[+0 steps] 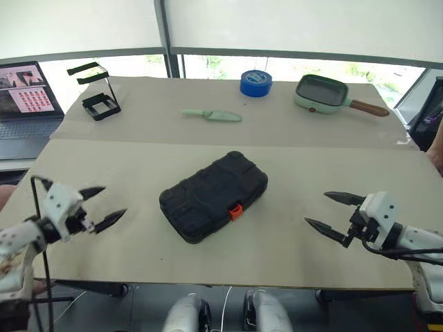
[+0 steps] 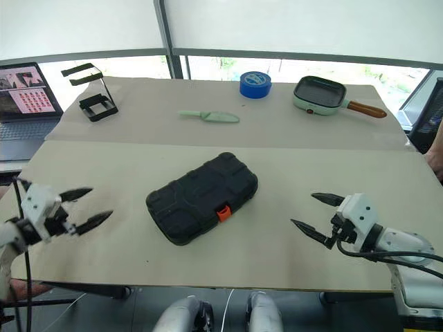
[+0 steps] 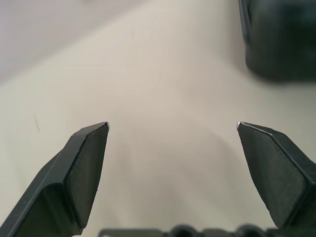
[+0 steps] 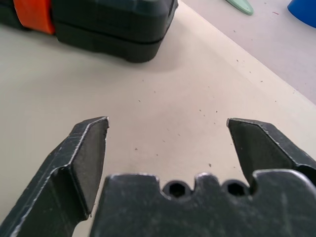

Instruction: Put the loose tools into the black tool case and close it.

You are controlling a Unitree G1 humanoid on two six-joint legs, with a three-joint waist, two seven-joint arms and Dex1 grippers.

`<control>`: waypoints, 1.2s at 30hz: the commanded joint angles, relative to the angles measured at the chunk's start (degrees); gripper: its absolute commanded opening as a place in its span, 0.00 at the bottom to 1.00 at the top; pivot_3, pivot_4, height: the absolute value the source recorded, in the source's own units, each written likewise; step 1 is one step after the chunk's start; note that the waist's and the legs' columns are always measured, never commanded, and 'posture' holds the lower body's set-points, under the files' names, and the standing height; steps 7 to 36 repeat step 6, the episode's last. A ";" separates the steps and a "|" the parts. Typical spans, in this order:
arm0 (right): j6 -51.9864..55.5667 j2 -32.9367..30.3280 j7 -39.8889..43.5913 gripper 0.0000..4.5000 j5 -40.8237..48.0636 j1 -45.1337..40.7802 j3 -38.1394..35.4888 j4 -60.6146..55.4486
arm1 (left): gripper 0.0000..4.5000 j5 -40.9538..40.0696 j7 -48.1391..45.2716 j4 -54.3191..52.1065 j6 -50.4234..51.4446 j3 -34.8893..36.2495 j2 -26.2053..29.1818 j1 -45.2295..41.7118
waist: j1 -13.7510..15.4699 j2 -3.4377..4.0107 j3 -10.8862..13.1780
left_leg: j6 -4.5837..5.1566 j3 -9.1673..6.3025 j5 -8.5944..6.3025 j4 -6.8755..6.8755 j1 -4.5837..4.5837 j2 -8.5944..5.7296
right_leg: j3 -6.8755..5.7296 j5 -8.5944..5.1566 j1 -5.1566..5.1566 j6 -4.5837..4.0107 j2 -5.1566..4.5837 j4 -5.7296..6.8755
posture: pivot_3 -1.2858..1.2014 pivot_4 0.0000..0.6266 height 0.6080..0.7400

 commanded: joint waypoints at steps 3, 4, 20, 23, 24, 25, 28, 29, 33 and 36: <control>-9.02 -0.99 2.32 0.99 -2.13 -3.96 1.33 6.63 | 1.00 3.38 5.53 -2.15 -3.64 1.53 0.58 1.44 | 0.53 -0.07 0.10 | -0.11 -0.08 0.04 0.01 -0.01 0.01 | -0.05 0.00 0.02 -0.03 -0.07 0.04 | 0.52 0.24 1.00; -9.72 -0.97 2.48 0.99 -2.25 -4.51 1.52 7.74 | 1.00 4.73 7.51 -2.02 -3.60 1.34 0.42 1.34 | 0.53 -0.07 0.10 | -0.11 -0.07 0.04 0.01 -0.01 0.00 | -0.04 0.01 0.02 -0.03 -0.09 0.04 | 0.52 0.24 1.00; -10.84 -0.86 2.47 0.99 -2.44 -5.32 1.92 9.46 | 1.00 3.88 8.49 -1.79 -1.38 1.05 0.08 0.97 | 0.49 -0.07 0.10 | -0.11 -0.07 0.04 0.01 0.00 0.00 | -0.02 0.01 0.04 -0.04 -0.10 0.04 | 0.52 0.24 1.00; -10.84 -0.86 2.47 0.99 -2.44 -5.32 1.92 9.46 | 1.00 3.88 8.49 -1.79 -1.38 1.05 0.08 0.97 | 0.49 -0.07 0.10 | -0.11 -0.07 0.04 0.01 0.00 0.00 | -0.02 0.01 0.04 -0.04 -0.10 0.04 | 0.52 0.24 1.00; -10.84 -0.86 2.47 0.99 -2.44 -5.32 1.92 9.46 | 1.00 3.88 8.49 -1.79 -1.38 1.05 0.08 0.97 | 0.49 -0.07 0.10 | -0.11 -0.07 0.04 0.01 0.00 0.00 | -0.02 0.01 0.04 -0.04 -0.10 0.04 | 0.52 0.24 1.00; -10.84 -0.86 2.47 0.99 -2.44 -5.32 1.92 9.46 | 1.00 3.88 8.49 -1.79 -1.38 1.05 0.08 0.97 | 0.49 -0.07 0.10 | -0.11 -0.07 0.04 0.01 0.00 0.00 | -0.02 0.01 0.04 -0.04 -0.10 0.04 | 0.52 0.24 1.00; -10.84 -0.86 2.47 0.99 -2.44 -5.32 1.92 9.46 | 1.00 3.88 8.49 -1.79 -1.38 1.05 0.08 0.97 | 0.49 -0.07 0.10 | -0.11 -0.07 0.04 0.01 0.00 0.00 | -0.02 0.01 0.04 -0.04 -0.10 0.04 | 0.52 0.24 1.00; -10.84 -0.86 2.47 0.99 -2.44 -5.32 1.92 9.46 | 1.00 3.88 8.49 -1.79 -1.38 1.05 0.08 0.97 | 0.49 -0.07 0.10 | -0.11 -0.07 0.04 0.01 0.00 0.00 | -0.02 0.01 0.04 -0.04 -0.10 0.04 | 0.52 0.24 1.00; -10.84 -0.86 2.47 0.99 -2.44 -5.32 1.92 9.46 | 1.00 3.88 8.49 -1.79 -1.38 1.05 0.08 0.97 | 0.49 -0.07 0.10 | -0.11 -0.07 0.04 0.01 0.00 0.00 | -0.02 0.01 0.04 -0.04 -0.10 0.04 | 0.52 0.24 1.00; -10.84 -0.86 2.47 0.99 -2.44 -5.32 1.92 9.46 | 1.00 3.88 8.49 -1.79 -1.38 1.05 0.08 0.97 | 0.49 -0.07 0.10 | -0.11 -0.07 0.04 0.01 0.00 0.00 | -0.02 0.01 0.04 -0.04 -0.10 0.04 | 0.52 0.24 1.00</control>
